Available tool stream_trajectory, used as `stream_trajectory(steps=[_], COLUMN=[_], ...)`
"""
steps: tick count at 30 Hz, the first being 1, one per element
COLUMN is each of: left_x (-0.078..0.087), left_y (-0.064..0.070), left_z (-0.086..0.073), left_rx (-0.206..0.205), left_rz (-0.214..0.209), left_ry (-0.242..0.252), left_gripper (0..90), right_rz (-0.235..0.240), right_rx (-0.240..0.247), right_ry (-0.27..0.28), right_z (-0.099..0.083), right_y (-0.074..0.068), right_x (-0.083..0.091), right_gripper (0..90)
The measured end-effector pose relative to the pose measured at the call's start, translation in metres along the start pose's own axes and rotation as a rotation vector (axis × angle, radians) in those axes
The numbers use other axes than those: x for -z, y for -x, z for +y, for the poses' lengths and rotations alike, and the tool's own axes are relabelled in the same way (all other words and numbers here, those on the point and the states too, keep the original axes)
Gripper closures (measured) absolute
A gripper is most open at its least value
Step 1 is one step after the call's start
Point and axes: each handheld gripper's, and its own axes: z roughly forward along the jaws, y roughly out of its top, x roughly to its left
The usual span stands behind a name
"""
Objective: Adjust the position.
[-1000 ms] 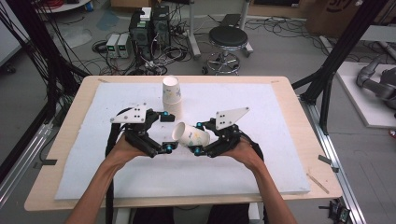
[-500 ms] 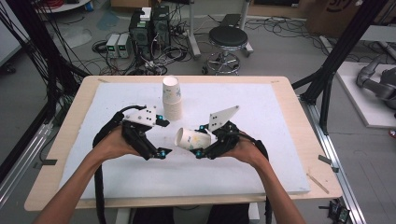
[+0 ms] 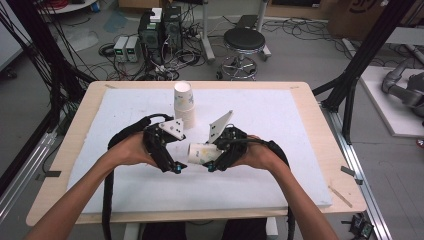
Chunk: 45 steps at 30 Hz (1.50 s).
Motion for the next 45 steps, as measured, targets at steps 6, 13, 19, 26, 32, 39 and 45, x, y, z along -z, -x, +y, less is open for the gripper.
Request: stream_trajectory(steps=[6,13,19,26,32,39,45], left_x=[-0.006,-0.014,-0.018,-0.018,-0.020,-0.023,-0.023], left_y=[-0.001,0.000,0.001,0.001,0.002,0.002,0.001], left_z=[0.002,0.004,0.008,0.012,0.012,0.013,0.010], left_rx=[0.000,-0.009,-0.027,-0.032,-0.045,-0.056,-0.035], left_rz=[-0.015,-0.030,-0.037,-0.047,-0.063,-0.075,-0.081], left_ry=[-0.003,-0.003,-0.023,-0.031,-0.053,-0.052,-0.021], left_gripper=[6.8,10.5,16.9,18.7,24.7,35.3,36.5], right_rz=[0.015,0.029,0.034,0.038,0.039,0.042,0.039], right_rx=[0.015,0.013,0.011,0.010,0.013,0.015,0.015], right_ry=[-0.010,-0.023,-0.026,-0.042,-0.044,-0.046,-0.048], right_z=[0.006,0.008,0.008,0.008,0.009,0.011,0.011], right_y=[0.000,-0.001,0.000,-0.001,-0.001,-0.001,-0.001], right_x=[-0.001,-0.005,-0.006,-0.008,-0.010,-0.011,-0.011], right_gripper=[32.8,32.8,32.8,32.8,32.8,32.9,33.6])
